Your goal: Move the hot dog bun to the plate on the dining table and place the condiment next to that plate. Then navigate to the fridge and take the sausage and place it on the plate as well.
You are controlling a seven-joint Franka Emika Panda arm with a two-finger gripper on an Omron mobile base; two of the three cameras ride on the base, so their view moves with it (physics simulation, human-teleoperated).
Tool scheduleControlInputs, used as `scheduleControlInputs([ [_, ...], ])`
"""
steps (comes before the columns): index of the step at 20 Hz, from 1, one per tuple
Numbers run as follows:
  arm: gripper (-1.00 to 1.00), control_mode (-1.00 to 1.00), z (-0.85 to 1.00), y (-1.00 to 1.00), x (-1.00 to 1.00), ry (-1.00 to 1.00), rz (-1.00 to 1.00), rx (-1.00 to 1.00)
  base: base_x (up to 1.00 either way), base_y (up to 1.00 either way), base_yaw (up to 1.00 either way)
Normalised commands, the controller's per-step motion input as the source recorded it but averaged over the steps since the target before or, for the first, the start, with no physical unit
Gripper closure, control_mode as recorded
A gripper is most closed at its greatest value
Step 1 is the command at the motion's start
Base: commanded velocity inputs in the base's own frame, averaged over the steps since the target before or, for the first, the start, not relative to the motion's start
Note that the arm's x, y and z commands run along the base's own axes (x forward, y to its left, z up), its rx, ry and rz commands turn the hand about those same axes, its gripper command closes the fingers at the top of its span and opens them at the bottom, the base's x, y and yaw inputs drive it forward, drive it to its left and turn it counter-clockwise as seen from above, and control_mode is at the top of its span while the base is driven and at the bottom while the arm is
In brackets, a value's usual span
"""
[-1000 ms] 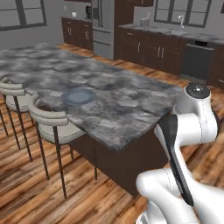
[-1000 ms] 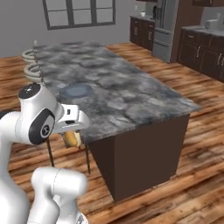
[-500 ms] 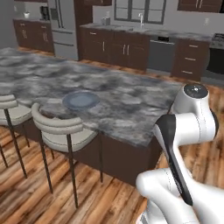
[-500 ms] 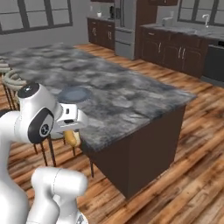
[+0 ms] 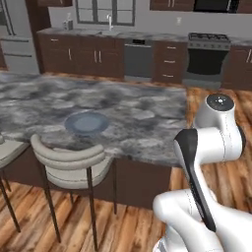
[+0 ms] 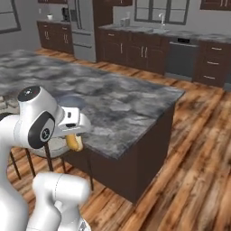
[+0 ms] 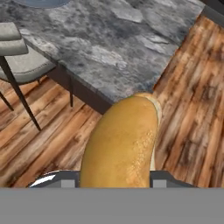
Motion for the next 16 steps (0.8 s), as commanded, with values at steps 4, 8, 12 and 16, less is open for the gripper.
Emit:
scheduleControlInputs([
  [4,1.00,1.00,0.00,0.00,0.00,0.00,0.00,0.00,0.16,0.82,-0.49],
  [8,1.00,1.00,0.00,0.00,0.00,0.00,0.00,0.00,0.09,0.86,-0.48],
  [12,1.00,1.00,0.00,0.00,0.00,0.00,0.00,0.00,0.00,0.84,-0.45],
  [16,1.00,1.00,0.00,0.00,0.00,0.00,0.00,0.00,0.14,0.81,-0.36],
])
